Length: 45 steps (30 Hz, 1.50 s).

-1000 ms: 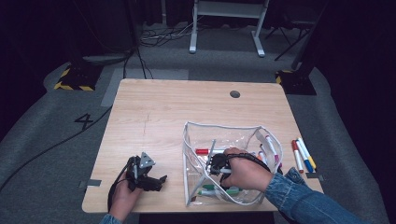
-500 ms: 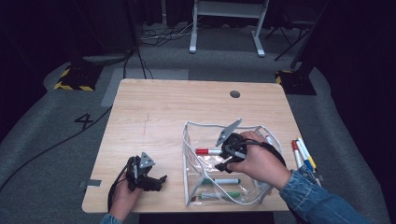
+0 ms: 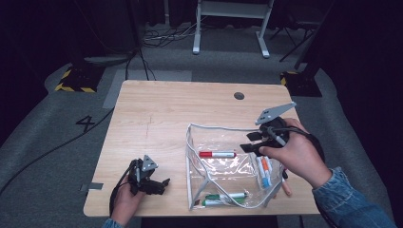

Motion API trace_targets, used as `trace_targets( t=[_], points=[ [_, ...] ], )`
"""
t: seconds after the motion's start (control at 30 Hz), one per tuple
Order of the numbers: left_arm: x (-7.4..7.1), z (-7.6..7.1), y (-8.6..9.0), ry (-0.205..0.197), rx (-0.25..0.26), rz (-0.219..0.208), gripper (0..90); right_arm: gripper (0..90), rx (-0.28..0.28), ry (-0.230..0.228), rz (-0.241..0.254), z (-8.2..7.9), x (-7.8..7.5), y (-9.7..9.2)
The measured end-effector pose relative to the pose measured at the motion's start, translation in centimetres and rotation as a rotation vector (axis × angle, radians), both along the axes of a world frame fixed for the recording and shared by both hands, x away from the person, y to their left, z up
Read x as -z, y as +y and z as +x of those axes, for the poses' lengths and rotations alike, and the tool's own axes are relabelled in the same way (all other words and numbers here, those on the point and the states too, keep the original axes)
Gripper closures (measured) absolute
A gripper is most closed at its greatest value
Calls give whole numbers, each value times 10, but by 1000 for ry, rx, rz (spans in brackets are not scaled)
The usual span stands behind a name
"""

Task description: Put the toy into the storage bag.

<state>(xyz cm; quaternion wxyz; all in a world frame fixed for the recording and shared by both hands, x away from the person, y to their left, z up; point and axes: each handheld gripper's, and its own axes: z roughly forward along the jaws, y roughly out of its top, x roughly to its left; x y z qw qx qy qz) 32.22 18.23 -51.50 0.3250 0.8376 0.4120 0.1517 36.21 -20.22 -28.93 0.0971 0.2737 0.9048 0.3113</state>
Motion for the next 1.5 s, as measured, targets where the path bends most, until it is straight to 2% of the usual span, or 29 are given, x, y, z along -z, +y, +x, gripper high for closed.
trace_targets(
  t=[0.03,0.07,0.17,0.33,0.47,0.5,0.57,0.63,0.77,0.9,1.17,1.23,1.3,1.47,1.5],
  points=[
    [0,0,0,0,0,0,0,537,0,0,0,0,0,0],
    [0,-1,0,0,-2,-3,0,542,47,-9,18,3,-2,-13],
    [0,-2,1,0,-6,-2,0,559,111,-35,35,10,-3,-32],
    [0,-3,2,0,-10,-2,0,575,217,-51,67,23,0,-63],
    [0,-3,2,0,-10,-1,0,582,290,-59,57,32,6,-84],
    [0,-3,2,0,-10,-1,0,582,290,-59,57,32,6,-84],
    [0,-3,2,0,-9,-2,0,587,340,-58,27,39,17,-96],
    [0,-3,2,0,-10,-1,0,589,371,-47,32,44,25,-104],
    [0,-3,2,0,-10,-2,0,591,419,-24,11,54,45,-118],
    [0,-3,2,0,-10,-2,0,592,452,18,-2,65,71,-128],
    [0,-3,2,-1,-10,-2,0,598,493,89,-23,81,120,-142],
    [0,-3,2,-1,-10,-2,0,601,496,96,-26,82,124,-143],
    [0,-3,2,-1,-10,-2,0,606,505,115,-38,86,138,-145],
    [0,-3,2,-1,-10,-2,0,612,520,151,-60,89,160,-146],
    [0,-3,2,-1,-10,-2,0,612,520,151,-60,89,160,-146]
  ],
)
